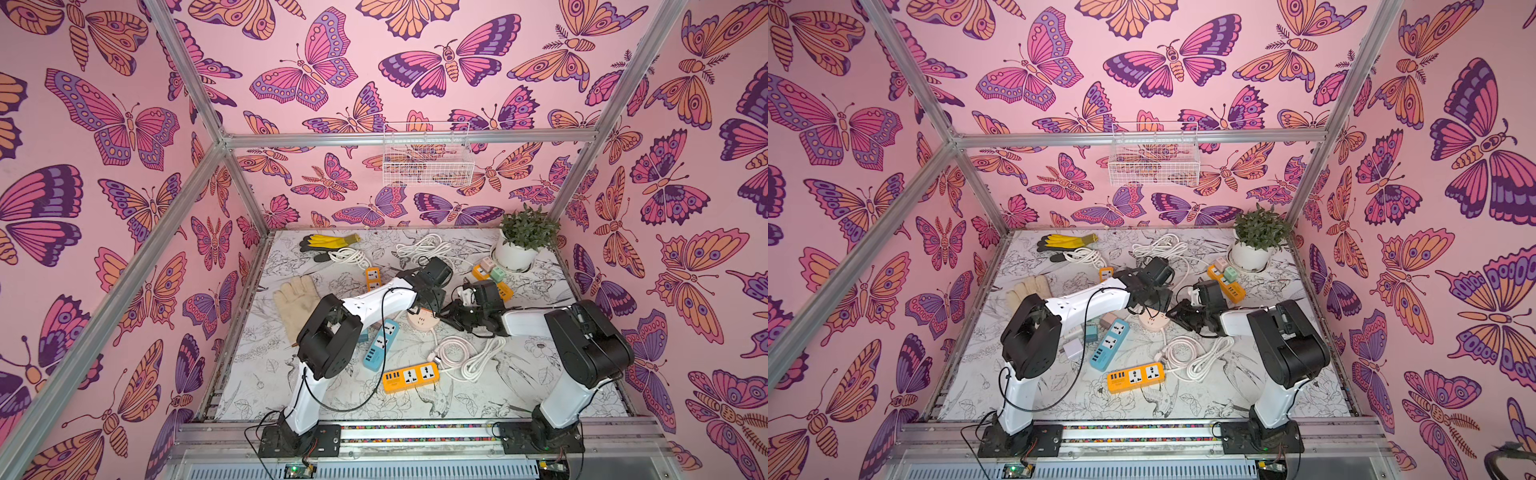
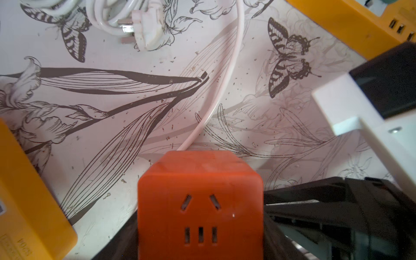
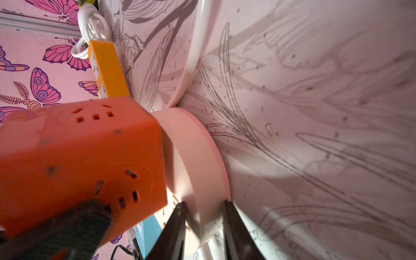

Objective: Pull the plug off the socket
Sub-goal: Remove the plug from the socket.

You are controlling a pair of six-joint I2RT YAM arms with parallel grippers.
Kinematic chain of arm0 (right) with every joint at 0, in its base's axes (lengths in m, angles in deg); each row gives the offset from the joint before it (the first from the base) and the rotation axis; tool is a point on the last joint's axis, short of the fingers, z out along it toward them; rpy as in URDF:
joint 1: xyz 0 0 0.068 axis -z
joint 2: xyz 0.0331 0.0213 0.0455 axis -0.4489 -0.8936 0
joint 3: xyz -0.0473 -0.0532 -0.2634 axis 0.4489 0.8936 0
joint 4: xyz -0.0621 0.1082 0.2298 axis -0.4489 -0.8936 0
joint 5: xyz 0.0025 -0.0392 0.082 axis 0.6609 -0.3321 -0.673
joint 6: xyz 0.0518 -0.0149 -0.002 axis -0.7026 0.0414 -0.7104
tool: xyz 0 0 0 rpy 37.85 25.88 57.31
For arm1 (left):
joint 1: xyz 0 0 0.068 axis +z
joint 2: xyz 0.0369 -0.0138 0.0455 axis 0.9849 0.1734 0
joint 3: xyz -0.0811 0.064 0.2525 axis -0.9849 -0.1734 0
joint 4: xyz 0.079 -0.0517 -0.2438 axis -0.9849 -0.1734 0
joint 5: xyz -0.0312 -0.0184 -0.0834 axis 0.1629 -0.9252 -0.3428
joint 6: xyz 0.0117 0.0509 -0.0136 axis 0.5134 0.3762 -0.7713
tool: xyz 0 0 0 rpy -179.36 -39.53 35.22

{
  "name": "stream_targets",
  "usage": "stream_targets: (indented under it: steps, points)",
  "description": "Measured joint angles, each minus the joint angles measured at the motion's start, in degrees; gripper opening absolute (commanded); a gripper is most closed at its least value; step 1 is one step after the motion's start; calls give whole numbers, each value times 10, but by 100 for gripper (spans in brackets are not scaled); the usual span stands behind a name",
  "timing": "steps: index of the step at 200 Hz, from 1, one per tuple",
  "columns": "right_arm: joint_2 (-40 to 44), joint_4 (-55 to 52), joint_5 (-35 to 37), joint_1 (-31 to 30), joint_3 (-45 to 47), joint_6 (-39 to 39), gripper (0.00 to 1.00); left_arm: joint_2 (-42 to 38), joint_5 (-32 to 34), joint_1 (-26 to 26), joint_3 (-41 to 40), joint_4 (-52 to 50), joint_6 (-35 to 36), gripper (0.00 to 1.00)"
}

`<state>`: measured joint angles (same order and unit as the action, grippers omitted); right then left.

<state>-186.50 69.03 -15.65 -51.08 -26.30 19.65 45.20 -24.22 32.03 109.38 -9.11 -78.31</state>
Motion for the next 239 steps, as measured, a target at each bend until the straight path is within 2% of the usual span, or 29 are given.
stream_targets:
  steps: [33, 67, 107, 126, 147, 199, 239]
  points:
    - [0, -1, -2, -1, 0, 0, 32, 0, 42, -17, -1, 0, 17, 33]
    - [-2, -1, -2, -1, -2, 0, 32, -1, 42, -16, -7, 3, -1, 34]
    - [-4, 1, -2, -2, -4, 0, 32, -25, -82, 38, -38, 27, -55, 33]
    - [-4, 2, -2, -2, -4, 0, 32, -31, -102, 46, -48, 35, -59, 33]
    - [-4, 2, -2, -2, -4, 0, 32, -31, -70, 33, -49, 36, -54, 33]
    - [-6, 3, -5, -5, -4, 0, 32, -21, 57, -24, -34, 5, -19, 33]
    - [-10, 10, -11, -5, -4, 0, 32, -16, 83, -33, -25, -10, -20, 34]
